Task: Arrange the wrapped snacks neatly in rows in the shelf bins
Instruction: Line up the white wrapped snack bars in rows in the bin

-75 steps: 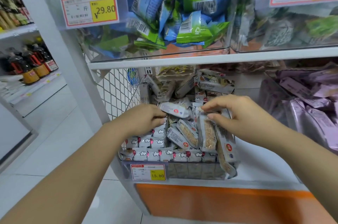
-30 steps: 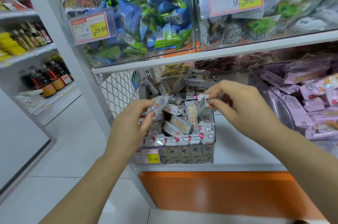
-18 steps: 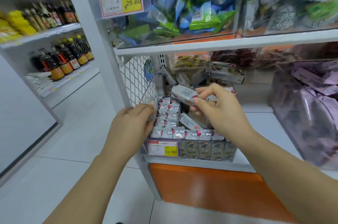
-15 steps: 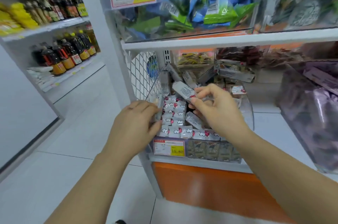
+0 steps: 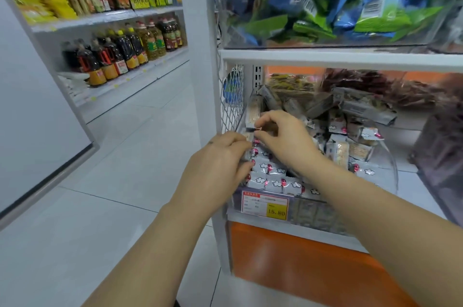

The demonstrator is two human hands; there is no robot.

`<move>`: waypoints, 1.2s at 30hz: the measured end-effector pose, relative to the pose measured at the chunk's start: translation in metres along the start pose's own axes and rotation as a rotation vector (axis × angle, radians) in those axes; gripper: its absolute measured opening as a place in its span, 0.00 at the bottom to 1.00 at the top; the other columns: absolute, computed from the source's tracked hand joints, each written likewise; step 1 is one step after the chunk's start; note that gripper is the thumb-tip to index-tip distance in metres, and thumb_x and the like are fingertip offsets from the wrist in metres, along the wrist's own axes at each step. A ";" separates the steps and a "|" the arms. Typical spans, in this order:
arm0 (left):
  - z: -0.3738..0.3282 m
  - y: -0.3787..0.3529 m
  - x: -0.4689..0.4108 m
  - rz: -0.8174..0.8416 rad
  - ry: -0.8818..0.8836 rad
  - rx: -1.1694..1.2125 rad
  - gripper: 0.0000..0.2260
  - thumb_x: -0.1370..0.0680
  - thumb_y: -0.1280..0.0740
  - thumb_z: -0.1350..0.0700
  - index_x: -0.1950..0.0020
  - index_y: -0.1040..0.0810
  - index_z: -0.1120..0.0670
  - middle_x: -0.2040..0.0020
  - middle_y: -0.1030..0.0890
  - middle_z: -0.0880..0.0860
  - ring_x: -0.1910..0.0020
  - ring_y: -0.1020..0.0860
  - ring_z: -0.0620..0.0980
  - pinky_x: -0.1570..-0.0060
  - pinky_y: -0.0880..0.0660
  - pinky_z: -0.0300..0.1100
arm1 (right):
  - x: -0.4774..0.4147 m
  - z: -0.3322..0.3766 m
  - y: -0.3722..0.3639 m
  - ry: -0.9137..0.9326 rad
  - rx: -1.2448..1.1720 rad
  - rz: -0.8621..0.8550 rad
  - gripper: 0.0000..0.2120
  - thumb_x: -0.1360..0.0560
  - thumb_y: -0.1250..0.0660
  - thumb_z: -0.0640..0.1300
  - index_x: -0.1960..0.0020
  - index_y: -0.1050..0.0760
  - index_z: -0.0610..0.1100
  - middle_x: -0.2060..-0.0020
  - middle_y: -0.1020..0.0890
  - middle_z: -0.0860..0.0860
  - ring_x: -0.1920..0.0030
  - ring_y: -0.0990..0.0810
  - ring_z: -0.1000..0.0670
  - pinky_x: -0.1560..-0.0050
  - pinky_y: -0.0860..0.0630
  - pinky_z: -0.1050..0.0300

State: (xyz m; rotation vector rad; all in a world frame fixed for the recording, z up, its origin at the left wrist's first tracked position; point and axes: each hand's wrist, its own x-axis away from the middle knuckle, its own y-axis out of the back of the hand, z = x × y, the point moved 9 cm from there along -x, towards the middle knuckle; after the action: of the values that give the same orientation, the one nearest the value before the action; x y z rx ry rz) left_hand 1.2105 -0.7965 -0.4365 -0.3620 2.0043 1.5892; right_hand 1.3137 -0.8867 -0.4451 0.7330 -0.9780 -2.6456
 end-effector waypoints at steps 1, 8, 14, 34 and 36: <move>-0.001 0.001 0.000 -0.001 -0.002 0.003 0.14 0.29 0.27 0.58 0.44 0.19 0.57 0.46 0.19 0.52 0.50 0.21 0.54 0.59 0.23 0.45 | 0.001 0.000 -0.001 0.002 -0.006 0.032 0.05 0.25 0.33 0.42 0.48 0.23 0.46 0.53 0.23 0.53 0.53 0.25 0.54 0.52 0.30 0.63; -0.007 0.002 0.000 -0.004 -0.013 -0.008 0.14 0.28 0.28 0.58 0.43 0.19 0.54 0.45 0.19 0.50 0.48 0.21 0.52 0.59 0.24 0.42 | -0.007 0.009 -0.003 0.040 0.119 0.211 0.18 0.21 0.39 0.38 0.32 0.30 0.48 0.34 0.27 0.51 0.34 0.30 0.52 0.42 0.38 0.67; -0.012 0.007 0.000 -0.037 -0.038 0.010 0.13 0.32 0.24 0.59 0.48 0.17 0.54 0.50 0.18 0.50 0.53 0.19 0.51 0.64 0.23 0.40 | 0.005 0.009 0.022 0.034 0.142 0.224 0.22 0.21 0.41 0.38 0.29 0.34 0.52 0.33 0.28 0.51 0.36 0.28 0.52 0.43 0.32 0.63; -0.096 -0.091 -0.066 0.718 -0.081 0.063 0.18 0.22 0.34 0.58 0.34 0.26 0.44 0.45 0.25 0.43 0.49 0.27 0.42 0.50 0.30 0.35 | 0.107 -0.087 0.154 0.015 0.174 -0.050 0.10 0.25 0.33 0.42 0.44 0.20 0.47 0.46 0.21 0.57 0.41 0.25 0.54 0.41 0.36 0.65; -0.104 -0.106 -0.067 0.805 -0.151 -0.020 0.20 0.23 0.32 0.59 0.33 0.27 0.46 0.46 0.28 0.45 0.48 0.29 0.44 0.47 0.31 0.39 | 0.106 -0.088 0.153 0.020 0.158 -0.037 0.10 0.25 0.33 0.43 0.44 0.21 0.48 0.45 0.22 0.57 0.41 0.26 0.56 0.39 0.35 0.66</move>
State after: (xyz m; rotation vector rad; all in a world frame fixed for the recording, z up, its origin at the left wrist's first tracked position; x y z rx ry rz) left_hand 1.2941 -0.9325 -0.4686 0.6279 2.1330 2.0020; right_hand 1.2758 -1.0892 -0.4416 0.8177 -1.1897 -2.6086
